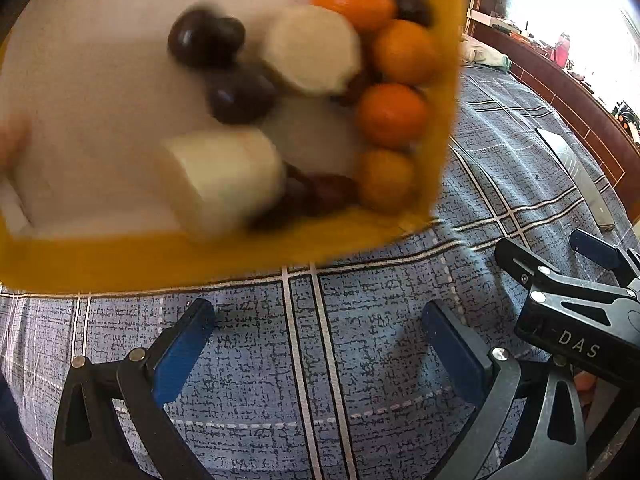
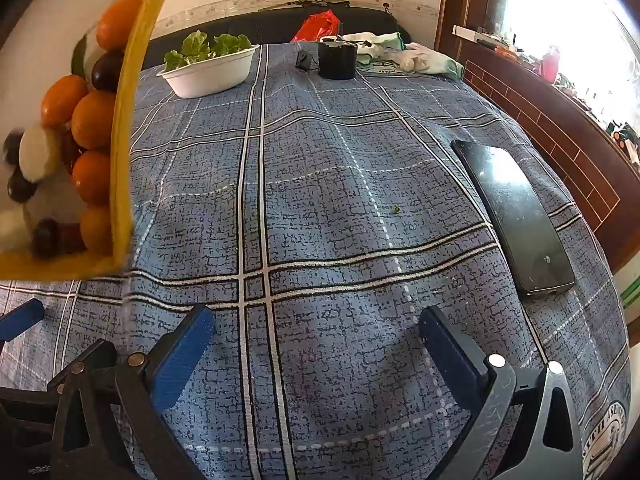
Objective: Organize fruits
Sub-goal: 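Tip the yellow-rimmed tray to pour the fruits onto the tablecloth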
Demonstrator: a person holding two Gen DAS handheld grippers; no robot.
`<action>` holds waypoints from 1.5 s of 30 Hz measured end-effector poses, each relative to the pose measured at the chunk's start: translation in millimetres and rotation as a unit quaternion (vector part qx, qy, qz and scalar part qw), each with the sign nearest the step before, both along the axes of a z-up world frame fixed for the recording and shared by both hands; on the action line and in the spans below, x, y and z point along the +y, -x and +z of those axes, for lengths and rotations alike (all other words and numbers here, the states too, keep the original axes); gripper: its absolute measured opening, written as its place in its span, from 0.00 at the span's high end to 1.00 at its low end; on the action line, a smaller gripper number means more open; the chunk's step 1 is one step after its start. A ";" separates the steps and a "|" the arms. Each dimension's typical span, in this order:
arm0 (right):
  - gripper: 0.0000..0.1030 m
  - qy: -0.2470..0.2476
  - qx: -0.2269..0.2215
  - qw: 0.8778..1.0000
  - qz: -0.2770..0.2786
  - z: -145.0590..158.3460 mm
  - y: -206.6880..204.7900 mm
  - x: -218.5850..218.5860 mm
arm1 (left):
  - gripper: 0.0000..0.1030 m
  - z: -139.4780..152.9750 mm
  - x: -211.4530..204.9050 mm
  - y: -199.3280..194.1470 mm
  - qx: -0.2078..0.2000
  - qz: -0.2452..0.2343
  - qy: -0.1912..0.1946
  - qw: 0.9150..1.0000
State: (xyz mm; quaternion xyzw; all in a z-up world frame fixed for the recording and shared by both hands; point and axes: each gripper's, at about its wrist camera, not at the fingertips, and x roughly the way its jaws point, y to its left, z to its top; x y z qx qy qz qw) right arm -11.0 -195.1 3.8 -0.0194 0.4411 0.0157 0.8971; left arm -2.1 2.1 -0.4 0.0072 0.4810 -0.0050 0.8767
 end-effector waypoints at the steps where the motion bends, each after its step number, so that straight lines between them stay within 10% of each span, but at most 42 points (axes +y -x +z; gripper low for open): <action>1: 0.00 0.000 0.000 1.000 0.000 0.1 0.0 0.0 | 0.00 -0.2 0.2 0.3 0.000 0.000 0.000 1.000; 45: 0.00 0.000 -0.001 1.000 -0.002 0.0 -0.5 0.0 | 0.00 0.6 1.0 -1.2 0.002 -0.001 0.007 1.000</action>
